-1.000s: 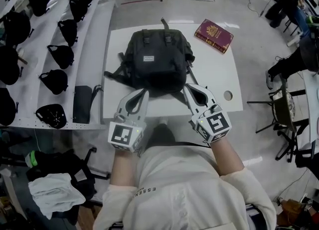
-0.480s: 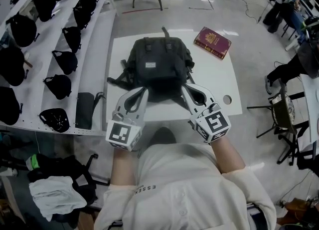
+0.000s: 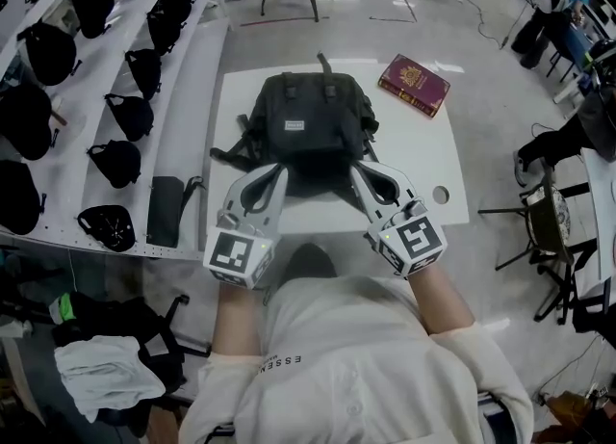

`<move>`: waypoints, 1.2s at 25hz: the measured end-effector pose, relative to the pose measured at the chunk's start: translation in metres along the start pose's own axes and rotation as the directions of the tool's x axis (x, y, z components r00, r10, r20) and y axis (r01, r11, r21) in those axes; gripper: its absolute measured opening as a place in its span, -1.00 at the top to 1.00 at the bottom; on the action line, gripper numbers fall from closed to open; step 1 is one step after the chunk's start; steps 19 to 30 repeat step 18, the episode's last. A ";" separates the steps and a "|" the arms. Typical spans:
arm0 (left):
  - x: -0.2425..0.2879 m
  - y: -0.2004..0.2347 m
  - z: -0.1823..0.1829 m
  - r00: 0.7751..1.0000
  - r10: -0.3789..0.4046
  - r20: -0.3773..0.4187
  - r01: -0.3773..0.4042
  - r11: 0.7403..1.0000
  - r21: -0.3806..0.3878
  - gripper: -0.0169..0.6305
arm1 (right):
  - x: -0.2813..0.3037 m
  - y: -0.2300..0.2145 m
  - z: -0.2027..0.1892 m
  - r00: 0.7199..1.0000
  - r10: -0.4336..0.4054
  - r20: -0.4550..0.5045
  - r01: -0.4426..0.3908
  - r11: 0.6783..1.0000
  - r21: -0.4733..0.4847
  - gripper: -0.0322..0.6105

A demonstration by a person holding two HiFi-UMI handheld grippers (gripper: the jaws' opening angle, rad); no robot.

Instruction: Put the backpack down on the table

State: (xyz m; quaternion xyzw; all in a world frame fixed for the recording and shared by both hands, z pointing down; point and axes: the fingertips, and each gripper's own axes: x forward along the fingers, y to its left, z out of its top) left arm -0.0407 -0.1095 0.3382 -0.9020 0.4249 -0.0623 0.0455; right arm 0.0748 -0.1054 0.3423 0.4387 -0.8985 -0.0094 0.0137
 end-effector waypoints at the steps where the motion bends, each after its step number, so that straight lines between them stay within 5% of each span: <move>1: 0.000 -0.001 -0.001 1.000 -0.001 -0.002 0.001 1.000 0.000 0.93 | -0.001 0.000 0.000 1.000 -0.001 0.002 0.001 1.000 0.003 0.86; 30: 0.007 -0.001 0.001 0.998 0.042 -0.035 -0.043 0.999 -0.020 0.93 | 0.000 -0.009 -0.004 1.000 -0.011 -0.003 0.011 1.000 0.019 0.86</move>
